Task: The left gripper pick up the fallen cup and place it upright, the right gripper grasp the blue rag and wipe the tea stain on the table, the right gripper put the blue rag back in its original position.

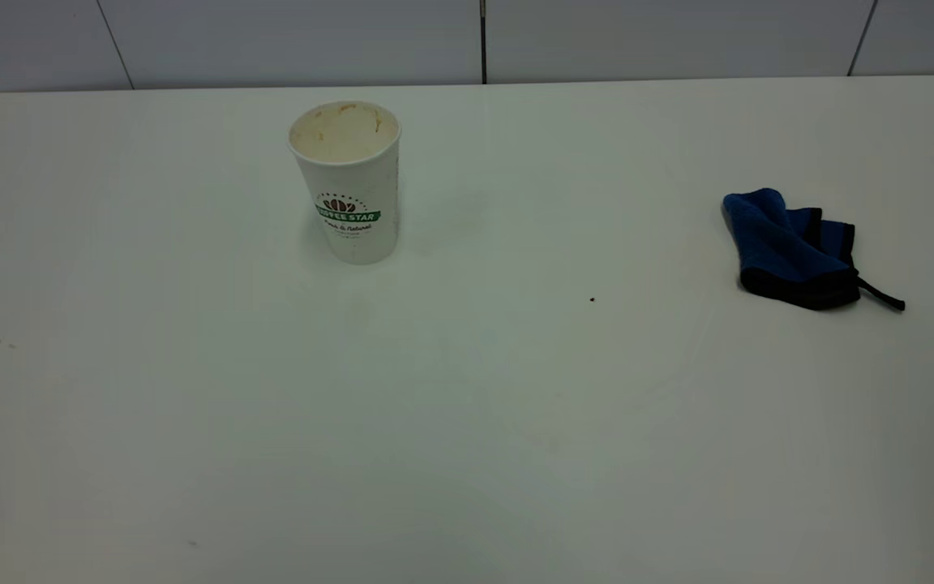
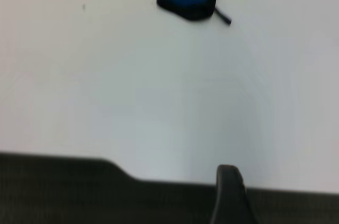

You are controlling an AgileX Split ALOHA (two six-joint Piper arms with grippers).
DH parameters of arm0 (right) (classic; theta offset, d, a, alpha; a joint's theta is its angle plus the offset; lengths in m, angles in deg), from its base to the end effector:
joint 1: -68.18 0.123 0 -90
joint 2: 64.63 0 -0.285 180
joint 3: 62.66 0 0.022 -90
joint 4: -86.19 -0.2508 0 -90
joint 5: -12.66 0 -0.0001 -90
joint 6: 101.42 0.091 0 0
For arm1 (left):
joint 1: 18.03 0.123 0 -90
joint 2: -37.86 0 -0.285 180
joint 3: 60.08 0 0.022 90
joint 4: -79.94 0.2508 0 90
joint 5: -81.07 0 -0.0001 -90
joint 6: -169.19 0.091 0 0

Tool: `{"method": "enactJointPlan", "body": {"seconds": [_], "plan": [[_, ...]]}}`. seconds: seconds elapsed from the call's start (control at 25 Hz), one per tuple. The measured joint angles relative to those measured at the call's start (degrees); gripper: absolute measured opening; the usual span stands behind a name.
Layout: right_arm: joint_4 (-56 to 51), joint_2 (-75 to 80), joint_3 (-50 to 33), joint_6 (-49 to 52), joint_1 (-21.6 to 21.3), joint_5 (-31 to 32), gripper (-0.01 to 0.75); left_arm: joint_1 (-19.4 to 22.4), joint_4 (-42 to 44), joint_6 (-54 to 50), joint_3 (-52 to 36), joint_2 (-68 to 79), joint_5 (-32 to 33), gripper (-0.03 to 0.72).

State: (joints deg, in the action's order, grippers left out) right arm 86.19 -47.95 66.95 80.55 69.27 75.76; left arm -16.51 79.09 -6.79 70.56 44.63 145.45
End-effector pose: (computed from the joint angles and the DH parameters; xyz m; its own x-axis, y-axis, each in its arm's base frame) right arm 0.0189 0.0004 0.2640 -0.6452 0.0221 -0.7637 0.0032 0.9996 0.0263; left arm -0.0087 -0.0014 0.2684 -0.5074 0.0503 -0.8602 0.0174 0.9987 0.0481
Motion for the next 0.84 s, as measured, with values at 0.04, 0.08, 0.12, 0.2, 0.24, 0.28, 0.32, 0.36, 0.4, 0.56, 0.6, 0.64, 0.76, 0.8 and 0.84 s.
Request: {"method": "enactJointPlan", "body": {"seconds": [0.04,0.08,0.12,0.2,0.24,0.28,0.32,0.36,0.4,0.56,0.6,0.64,0.76,0.8,0.84], "plan": [[0.00,-1.64,0.00,0.00,-0.04,0.00,0.535,0.00,0.00,0.00,0.00,0.00,0.00,0.443],[0.00,-3.58,0.00,0.00,-0.07,0.08,0.535,0.00,0.00,0.00,0.00,0.00,0.00,0.443],[0.00,-5.55,0.00,0.00,-0.11,0.17,0.535,0.00,0.00,0.00,0.00,0.00,0.00,0.443],[0.00,-8.71,0.00,0.00,-0.11,0.50,0.535,0.00,0.00,0.00,0.00,0.00,0.00,0.443],[0.00,-9.63,0.00,0.00,-0.11,0.56,0.535,0.00,0.00,0.00,0.00,0.00,0.00,0.443],[0.00,-9.83,0.00,0.00,-0.11,0.71,0.535,0.00,0.00,0.00,0.00,0.00,0.00,0.443],[0.00,-9.83,0.00,0.00,-0.11,0.77,0.535,0.00,0.00,0.00,0.00,0.00,0.00,0.443],[0.00,-9.83,0.00,0.00,-0.11,0.77,0.535,0.00,0.00,0.00,0.00,0.00,0.00,0.443],[0.00,-9.83,0.00,0.00,-0.11,0.77,0.535,0.00,0.00,0.00,0.00,0.00,0.00,0.443],[0.00,-9.83,0.00,0.00,-0.11,0.77,0.535,0.00,0.00,-0.06,0.00,0.00,0.00,0.443],[0.00,-9.83,0.00,0.00,-0.11,0.77,0.535,0.00,0.00,-0.06,0.00,0.00,0.00,0.443],[0.00,-9.83,0.00,0.00,-0.11,0.77,0.535,0.00,0.00,-0.06,0.00,0.00,0.00,0.443],[0.00,-9.83,0.00,0.00,-0.11,0.77,0.535,0.00,0.00,-0.01,0.00,0.00,0.00,0.443],[0.00,-9.83,0.00,0.00,-0.11,0.77,0.535,0.00,0.00,-0.01,0.00,0.00,0.00,0.443],[0.00,-9.83,0.00,0.00,-0.11,0.77,0.535,0.00,0.00,-0.01,0.00,0.00,0.00,0.443]]}}
